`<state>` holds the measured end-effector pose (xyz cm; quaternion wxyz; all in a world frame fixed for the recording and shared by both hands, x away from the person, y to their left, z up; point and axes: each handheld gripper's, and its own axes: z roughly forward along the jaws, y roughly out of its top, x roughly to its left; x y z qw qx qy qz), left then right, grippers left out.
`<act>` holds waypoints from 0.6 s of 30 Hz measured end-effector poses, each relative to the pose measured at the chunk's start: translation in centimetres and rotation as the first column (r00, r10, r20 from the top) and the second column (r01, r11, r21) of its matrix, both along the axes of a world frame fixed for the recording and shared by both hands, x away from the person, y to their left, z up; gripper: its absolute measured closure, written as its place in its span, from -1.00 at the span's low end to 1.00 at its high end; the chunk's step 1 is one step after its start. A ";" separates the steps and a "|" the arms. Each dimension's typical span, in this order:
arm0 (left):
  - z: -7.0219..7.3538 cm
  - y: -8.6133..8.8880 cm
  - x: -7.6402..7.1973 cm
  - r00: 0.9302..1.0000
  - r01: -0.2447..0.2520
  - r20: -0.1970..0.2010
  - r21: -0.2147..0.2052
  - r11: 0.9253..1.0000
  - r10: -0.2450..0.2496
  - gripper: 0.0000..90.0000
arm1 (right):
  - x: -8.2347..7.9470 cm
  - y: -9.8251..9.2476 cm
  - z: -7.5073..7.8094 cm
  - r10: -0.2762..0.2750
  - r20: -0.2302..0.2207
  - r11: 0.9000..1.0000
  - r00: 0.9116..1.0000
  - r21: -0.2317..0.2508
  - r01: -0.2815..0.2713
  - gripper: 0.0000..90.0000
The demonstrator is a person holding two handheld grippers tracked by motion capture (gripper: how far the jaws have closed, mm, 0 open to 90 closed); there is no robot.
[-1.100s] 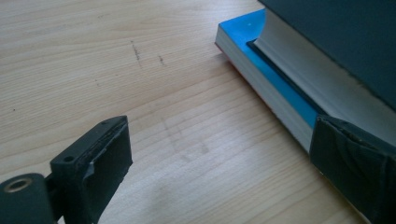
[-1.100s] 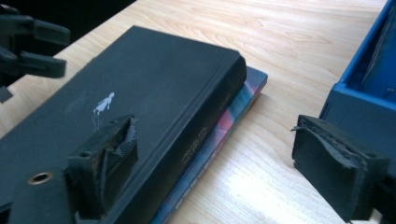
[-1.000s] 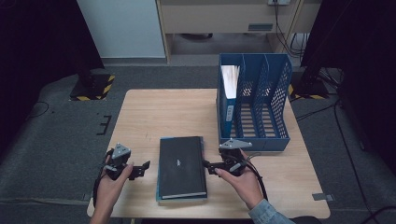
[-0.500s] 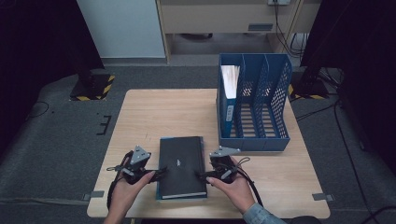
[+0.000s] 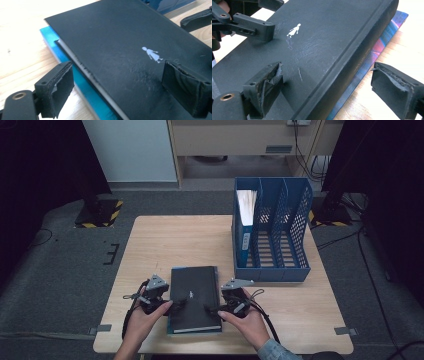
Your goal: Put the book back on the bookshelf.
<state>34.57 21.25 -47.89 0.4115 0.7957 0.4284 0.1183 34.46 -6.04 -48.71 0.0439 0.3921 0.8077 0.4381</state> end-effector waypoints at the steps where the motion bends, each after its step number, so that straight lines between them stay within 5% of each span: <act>1: 0.0 -0.1 0.1 1.000 0.007 -0.003 0.006 1.000 -0.007 -0.75 | 0.0 0.0 0.0 0.000 0.000 1.000 1.000 0.002 0.000 -0.76; 18: 0.3 -1.3 1.8 0.996 0.088 -0.011 0.031 0.996 -0.088 -0.76 | 0.3 -0.3 -0.4 0.019 -0.014 1.000 1.000 0.020 -0.019 -0.82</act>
